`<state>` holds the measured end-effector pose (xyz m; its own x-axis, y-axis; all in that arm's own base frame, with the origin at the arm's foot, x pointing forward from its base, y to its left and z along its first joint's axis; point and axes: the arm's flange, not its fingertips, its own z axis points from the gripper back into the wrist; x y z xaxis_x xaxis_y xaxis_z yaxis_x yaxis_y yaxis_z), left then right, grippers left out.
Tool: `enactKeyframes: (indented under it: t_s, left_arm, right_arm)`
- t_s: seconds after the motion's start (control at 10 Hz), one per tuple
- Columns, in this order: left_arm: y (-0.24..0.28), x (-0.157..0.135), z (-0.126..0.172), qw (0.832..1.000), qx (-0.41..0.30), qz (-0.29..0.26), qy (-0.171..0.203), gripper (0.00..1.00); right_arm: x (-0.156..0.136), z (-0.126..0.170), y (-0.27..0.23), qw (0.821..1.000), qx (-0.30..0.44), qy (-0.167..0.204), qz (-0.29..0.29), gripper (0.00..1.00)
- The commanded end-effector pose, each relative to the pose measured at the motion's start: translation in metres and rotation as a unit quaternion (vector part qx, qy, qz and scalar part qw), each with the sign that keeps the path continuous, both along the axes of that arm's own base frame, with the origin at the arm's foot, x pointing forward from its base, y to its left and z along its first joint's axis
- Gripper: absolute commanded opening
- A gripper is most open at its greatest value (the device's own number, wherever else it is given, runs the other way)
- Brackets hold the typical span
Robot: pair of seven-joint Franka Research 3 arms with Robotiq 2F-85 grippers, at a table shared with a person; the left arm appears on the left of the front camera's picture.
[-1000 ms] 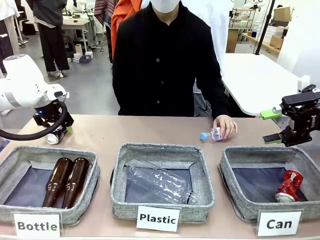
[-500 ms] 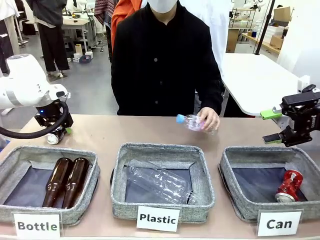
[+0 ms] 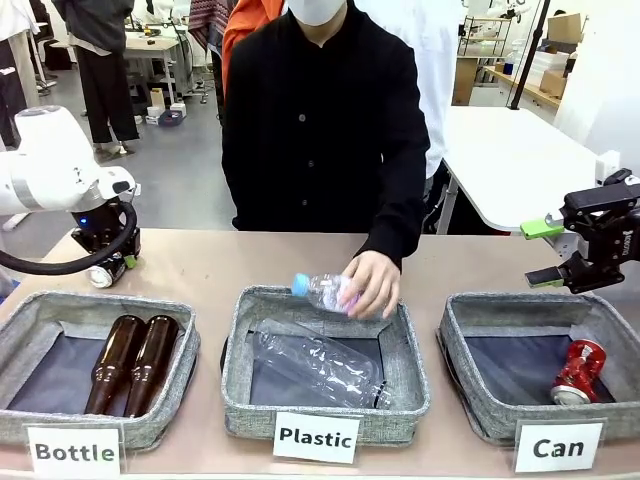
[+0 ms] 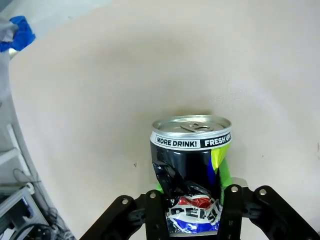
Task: Sort the can waste into the basket.
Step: Pick up the can waste from the table and place it in the right Fabric basket.
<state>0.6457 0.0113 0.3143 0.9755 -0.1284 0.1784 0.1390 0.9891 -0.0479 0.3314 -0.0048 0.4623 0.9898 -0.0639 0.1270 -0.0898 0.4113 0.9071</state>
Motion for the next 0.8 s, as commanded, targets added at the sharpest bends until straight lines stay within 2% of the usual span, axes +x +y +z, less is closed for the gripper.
enactKeyframes:
  t_s: [0.0,0.1,0.2,0.3,0.4,0.5,0.6,0.7]
  left_arm:
    - [0.001,-0.011,0.009,1.0,-0.005,0.001,-0.001,0.0]
    - [0.002,-0.02,0.023,1.0,-0.005,-0.003,-0.02,0.0]
    - [0.003,-0.04,0.061,0.997,-0.02,-0.023,-0.067,0.0]
    - [0.004,-0.07,0.108,0.991,-0.035,-0.066,-0.111,0.0]
    - [0.003,-0.111,0.147,0.979,-0.053,-0.148,-0.126,0.0]
    - [0.003,-0.157,0.167,0.962,-0.075,-0.257,-0.043,0.0]
    - [0.008,-0.197,0.175,0.944,-0.06,-0.324,-0.035,0.0]
    - [0.017,-0.232,0.179,0.919,-0.079,-0.385,-0.036,0.0]
  right_arm:
    - [-0.002,-0.002,0.002,1.0,-0.002,-0.009,-0.003,1.0]
    - [-0.002,-0.002,0.002,1.0,-0.002,-0.009,-0.003,1.0]
    - [-0.002,-0.002,0.002,1.0,-0.002,-0.009,-0.003,1.0]
    - [-0.002,-0.002,0.002,1.0,-0.002,-0.009,-0.003,1.0]
    - [-0.002,-0.002,0.002,1.0,-0.002,-0.009,-0.003,1.0]
    - [-0.002,-0.002,0.002,1.0,-0.002,-0.009,-0.003,1.0]
    - [-0.002,-0.002,0.002,1.0,-0.002,-0.009,-0.003,1.0]
    - [-0.002,-0.002,0.002,1.0,-0.002,-0.009,-0.003,1.0]
